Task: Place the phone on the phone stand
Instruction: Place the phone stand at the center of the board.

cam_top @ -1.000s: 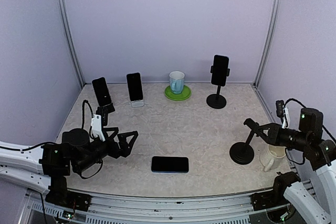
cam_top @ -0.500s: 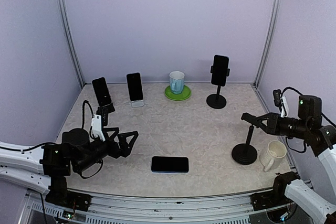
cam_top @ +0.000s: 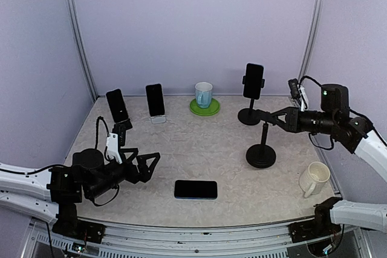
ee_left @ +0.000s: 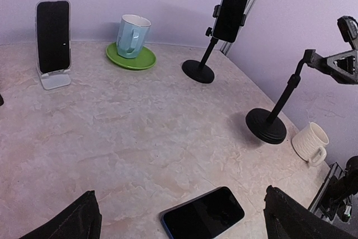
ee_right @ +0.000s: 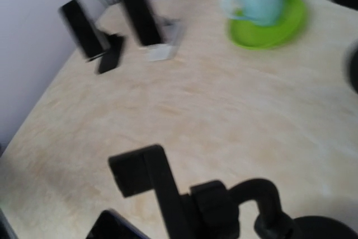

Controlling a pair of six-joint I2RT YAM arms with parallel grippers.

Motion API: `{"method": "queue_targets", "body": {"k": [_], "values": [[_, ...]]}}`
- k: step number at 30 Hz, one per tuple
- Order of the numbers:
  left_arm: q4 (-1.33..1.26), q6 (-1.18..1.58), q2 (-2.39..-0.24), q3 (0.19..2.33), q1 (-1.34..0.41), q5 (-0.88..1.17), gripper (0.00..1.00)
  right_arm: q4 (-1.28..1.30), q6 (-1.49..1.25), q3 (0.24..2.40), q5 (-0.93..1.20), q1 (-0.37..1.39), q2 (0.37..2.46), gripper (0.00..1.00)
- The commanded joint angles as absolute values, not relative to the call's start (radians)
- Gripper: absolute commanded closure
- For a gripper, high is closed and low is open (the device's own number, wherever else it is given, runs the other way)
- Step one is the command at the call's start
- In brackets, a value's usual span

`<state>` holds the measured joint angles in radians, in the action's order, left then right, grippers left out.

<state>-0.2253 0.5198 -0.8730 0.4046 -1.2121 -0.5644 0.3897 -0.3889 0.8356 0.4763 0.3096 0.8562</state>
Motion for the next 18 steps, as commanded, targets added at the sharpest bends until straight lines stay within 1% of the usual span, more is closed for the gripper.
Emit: {"method": "queue_targets", "body": {"k": [1, 5, 9, 18], "values": [[-0.261, 0.528, -0.888, 0.394, -1.212, -0.557, 0.01, 0.194, -0.324, 0.957, 0.41, 0.462, 0.984, 1.0], [-0.263, 0.526, -0.913, 0.4, -1.215, -0.553, 0.01, 0.128, -0.242, 1.048, 0.343, 0.549, 1.137, 1.0], [-0.248, 0.532, -0.923, 0.402, -1.219, -0.554, 0.01, 0.073, -0.199, 1.112, 0.346, 0.583, 1.242, 1.0], [-0.228, 0.549, -0.896, 0.381, -1.225, -0.567, 0.01, -0.009, -0.157, 1.097, 0.35, 0.597, 1.374, 1.0]]}}
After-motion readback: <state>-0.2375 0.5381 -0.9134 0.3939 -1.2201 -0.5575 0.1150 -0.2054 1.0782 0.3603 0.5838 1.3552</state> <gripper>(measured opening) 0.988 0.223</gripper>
